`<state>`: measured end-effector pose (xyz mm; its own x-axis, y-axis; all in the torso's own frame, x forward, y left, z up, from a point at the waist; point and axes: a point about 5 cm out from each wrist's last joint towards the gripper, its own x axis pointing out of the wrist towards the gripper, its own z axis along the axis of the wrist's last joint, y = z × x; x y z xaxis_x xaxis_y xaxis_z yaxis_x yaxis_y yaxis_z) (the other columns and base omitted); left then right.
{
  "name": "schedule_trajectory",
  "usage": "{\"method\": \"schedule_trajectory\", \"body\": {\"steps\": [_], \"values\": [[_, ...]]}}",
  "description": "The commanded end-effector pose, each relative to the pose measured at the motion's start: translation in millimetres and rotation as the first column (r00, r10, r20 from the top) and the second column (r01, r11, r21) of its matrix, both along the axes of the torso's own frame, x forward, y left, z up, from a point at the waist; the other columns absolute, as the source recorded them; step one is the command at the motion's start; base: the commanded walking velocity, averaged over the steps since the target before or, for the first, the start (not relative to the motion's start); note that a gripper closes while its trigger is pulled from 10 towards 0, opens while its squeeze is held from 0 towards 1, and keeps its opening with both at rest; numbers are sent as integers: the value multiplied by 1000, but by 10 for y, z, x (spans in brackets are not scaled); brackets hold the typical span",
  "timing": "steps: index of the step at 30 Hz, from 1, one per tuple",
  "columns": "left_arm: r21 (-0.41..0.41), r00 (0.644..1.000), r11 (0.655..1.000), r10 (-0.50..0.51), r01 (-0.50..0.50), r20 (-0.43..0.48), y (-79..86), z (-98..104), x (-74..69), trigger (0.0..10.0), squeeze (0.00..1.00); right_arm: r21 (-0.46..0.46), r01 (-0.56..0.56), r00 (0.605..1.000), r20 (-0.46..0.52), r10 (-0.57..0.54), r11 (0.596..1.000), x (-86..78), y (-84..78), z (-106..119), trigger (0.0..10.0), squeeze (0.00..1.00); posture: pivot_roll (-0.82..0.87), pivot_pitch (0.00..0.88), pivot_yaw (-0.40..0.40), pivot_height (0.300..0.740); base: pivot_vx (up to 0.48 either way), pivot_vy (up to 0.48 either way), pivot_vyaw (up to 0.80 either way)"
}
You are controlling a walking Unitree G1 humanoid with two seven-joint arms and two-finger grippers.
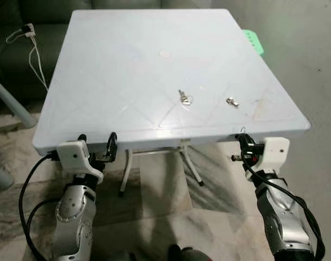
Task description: Hang keys on a hook
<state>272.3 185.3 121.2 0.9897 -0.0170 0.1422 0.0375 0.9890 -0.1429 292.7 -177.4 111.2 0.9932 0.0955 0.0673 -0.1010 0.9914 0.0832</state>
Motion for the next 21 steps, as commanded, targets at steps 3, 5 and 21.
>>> {"method": "schedule_trajectory", "body": {"steps": [3, 5, 21], "values": [[-10, 1000, 1000, -12, 11, -19, -56, -52, -13, 10000, 0, -12, 18, 1000, -24, -18, 1000, -34, -87, -37, 10000, 0, 28, 143, -65, 740, 0, -469, -763], [-14, 1000, 1000, -12, 12, -21, -59, -54, -19, 10000, 0, -12, 17, 1000, -24, -17, 1000, -38, -88, -36, 10000, 0, 29, 144, -67, 740, 0, -463, -763], [-41, 999, 999, -14, 12, -39, -76, -76, -37, 10000, 0, -16, 2, 1000, -30, -3, 1000, -47, -85, -34, 10000, 0, 32, 153, -76, 740, 0, -130, -763]]}}
